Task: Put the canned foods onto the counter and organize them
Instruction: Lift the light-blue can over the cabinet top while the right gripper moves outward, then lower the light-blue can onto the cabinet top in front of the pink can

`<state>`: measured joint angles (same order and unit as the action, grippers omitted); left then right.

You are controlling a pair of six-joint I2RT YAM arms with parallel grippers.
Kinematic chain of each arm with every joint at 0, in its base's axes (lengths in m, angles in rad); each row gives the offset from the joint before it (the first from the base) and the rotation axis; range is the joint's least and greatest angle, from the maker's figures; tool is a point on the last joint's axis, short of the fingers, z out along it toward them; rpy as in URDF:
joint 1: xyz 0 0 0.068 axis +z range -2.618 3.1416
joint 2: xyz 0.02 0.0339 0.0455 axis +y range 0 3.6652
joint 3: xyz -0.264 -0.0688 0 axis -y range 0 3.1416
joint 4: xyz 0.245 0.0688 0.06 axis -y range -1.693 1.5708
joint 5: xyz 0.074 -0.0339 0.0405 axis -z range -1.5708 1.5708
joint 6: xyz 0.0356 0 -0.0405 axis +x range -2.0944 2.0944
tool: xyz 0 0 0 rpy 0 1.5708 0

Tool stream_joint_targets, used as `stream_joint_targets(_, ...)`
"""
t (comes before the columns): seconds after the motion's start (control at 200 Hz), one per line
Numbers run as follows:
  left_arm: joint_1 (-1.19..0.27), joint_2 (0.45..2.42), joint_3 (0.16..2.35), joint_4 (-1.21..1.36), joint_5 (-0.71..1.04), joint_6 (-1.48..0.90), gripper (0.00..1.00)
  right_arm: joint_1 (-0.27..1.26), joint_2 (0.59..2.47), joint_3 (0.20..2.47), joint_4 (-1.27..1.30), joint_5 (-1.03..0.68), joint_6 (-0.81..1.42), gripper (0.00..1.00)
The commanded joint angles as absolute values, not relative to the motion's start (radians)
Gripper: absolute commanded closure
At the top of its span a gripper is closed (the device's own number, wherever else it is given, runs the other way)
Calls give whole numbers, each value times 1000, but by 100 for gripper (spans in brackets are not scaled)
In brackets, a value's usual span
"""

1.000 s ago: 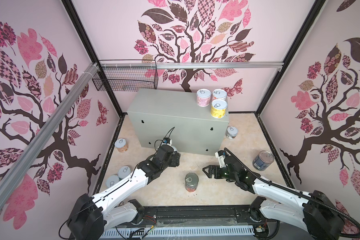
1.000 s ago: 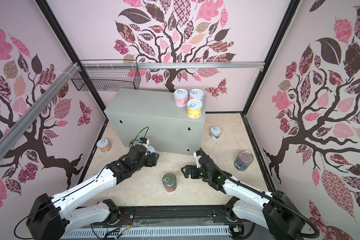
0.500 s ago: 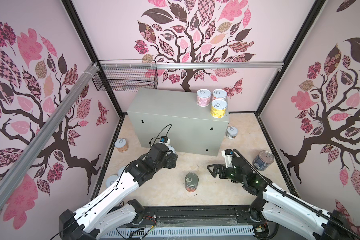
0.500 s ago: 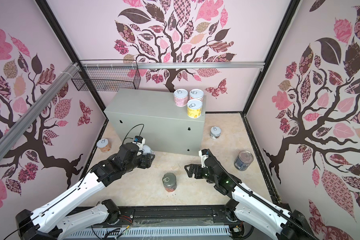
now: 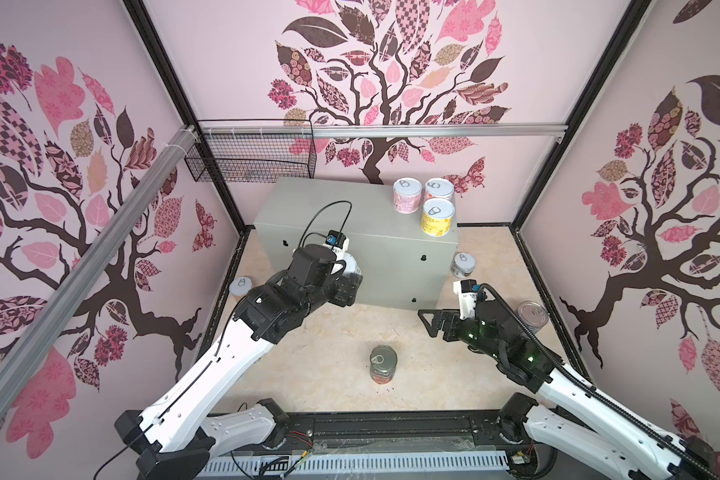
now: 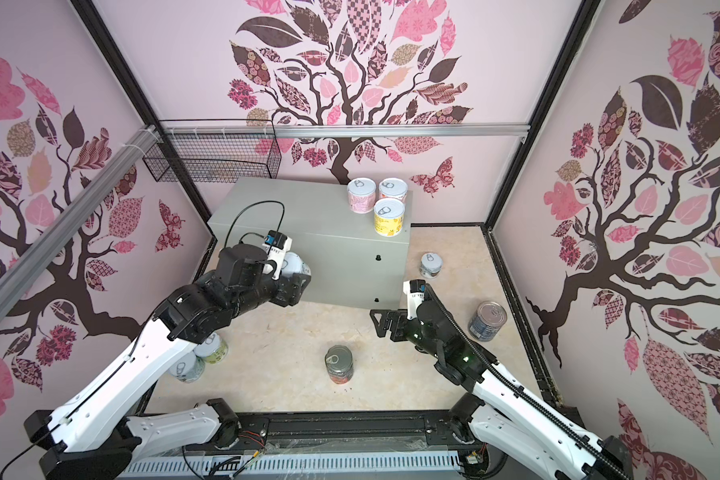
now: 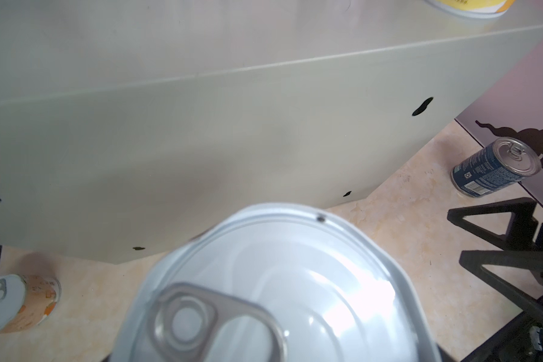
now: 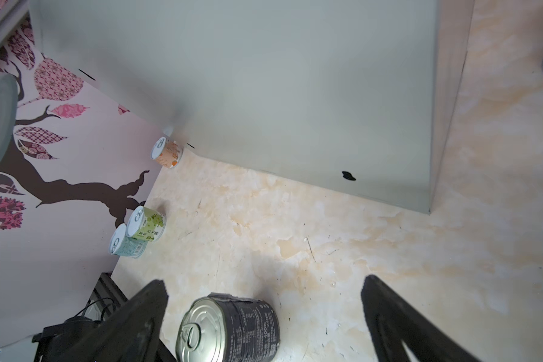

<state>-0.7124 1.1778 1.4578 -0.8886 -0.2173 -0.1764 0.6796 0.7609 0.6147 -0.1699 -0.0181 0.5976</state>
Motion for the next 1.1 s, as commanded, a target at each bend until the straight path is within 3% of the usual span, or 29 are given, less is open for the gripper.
stream_joint_targets(0.0, -715, 1224, 1591, -907, -200, -118, 49, 684, 743, 679, -218, 24, 556, 0)
stream_joint_targets(0.345, -715, 1415, 1886, -966, -179, -56, 48, 683, 745, 749, -270, 140, 460, 0)
stream_joint_targets(1.095, -690, 1738, 2284, -1000, -139, -19, 49, 683, 716, 795, -289, 267, 356, 0)
